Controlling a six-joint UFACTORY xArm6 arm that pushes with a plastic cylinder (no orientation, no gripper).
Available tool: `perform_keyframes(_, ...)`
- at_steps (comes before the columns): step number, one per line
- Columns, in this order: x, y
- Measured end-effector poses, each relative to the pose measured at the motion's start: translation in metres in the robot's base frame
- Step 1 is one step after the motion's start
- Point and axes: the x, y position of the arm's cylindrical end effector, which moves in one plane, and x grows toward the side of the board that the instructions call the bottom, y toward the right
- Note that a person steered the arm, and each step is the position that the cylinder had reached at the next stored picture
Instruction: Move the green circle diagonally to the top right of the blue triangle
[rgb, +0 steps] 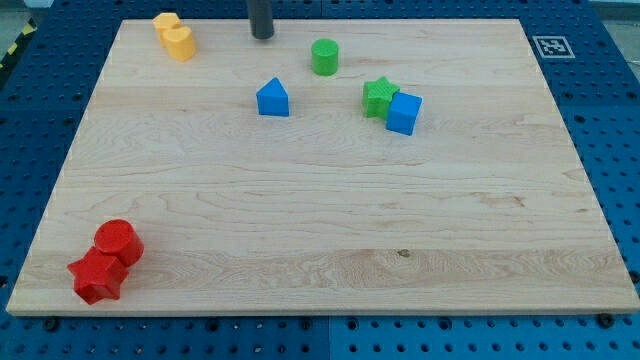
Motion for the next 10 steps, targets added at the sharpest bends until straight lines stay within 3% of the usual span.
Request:
perform_keyframes(3, 0.037, 0.047)
perform_keyframes(5, 0.039, 0.092)
perform_keyframes(10, 0.065, 0.095)
